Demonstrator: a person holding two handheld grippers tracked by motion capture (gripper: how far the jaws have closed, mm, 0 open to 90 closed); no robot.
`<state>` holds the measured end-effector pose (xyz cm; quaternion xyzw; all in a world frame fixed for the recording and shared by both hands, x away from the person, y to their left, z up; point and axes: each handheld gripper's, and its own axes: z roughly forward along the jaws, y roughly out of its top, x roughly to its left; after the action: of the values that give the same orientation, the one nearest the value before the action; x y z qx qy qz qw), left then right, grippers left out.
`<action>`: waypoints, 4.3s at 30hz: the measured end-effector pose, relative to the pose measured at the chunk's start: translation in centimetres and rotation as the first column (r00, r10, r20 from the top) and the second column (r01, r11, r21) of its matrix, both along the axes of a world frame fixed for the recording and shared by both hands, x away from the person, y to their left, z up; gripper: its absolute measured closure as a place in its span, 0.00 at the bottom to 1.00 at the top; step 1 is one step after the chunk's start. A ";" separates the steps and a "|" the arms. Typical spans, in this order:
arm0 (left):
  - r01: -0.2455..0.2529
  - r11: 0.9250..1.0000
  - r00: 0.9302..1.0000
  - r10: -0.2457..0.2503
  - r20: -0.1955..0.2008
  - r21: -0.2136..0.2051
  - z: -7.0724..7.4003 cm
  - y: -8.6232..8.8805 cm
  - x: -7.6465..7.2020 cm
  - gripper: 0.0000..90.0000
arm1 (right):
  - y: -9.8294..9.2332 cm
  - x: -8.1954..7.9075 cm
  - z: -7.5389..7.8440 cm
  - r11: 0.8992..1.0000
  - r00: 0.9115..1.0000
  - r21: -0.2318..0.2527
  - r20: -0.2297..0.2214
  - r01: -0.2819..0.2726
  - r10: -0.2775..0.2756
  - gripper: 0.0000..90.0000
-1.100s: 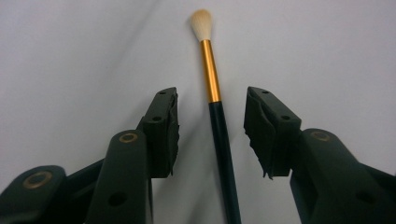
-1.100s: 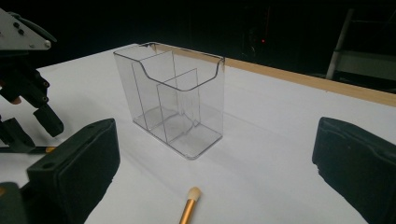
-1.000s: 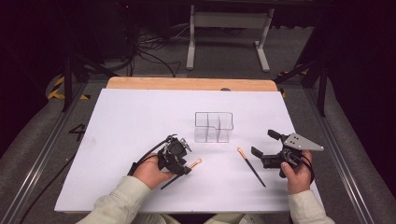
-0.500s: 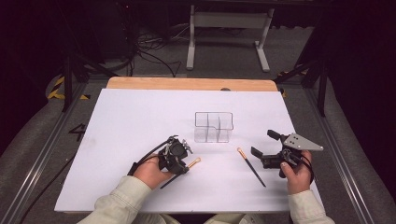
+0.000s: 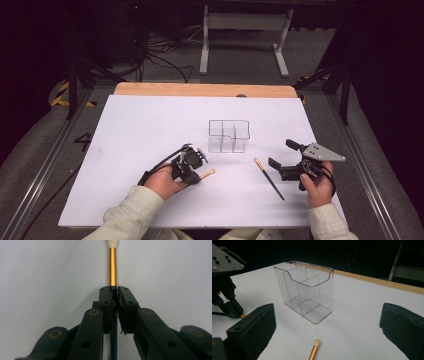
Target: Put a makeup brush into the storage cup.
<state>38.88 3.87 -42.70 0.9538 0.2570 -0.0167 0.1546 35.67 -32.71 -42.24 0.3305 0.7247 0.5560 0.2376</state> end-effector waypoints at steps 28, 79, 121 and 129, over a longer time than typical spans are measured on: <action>0.031 0.988 0.999 -0.029 0.013 -0.152 2.8 0.5 0.0 0.92 | -0.1 -0.1 0.0 1.000 1.000 0.004 -0.003 0.003 -0.003 0.01; 0.192 0.688 0.941 0.072 0.329 -0.700 6.7 2.9 0.3 0.92 | -0.3 -0.4 -0.3 1.000 1.000 -0.002 -0.012 0.010 -0.010 0.01; 0.216 0.574 0.917 0.159 0.366 -0.790 7.9 1.1 3.2 0.92 | -1.0 -1.1 -0.4 1.000 0.999 0.005 -0.016 0.028 -0.028 0.01; 0.223 0.568 0.911 0.169 0.377 -0.792 8.1 0.5 4.0 0.92 | -1.2 -1.2 -0.3 0.999 0.999 0.008 -0.017 0.034 -0.034 0.01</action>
<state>42.86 4.37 -34.55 0.7561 0.1656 0.0649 0.6298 34.42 -33.94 -42.58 0.3482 0.7187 0.5521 0.2395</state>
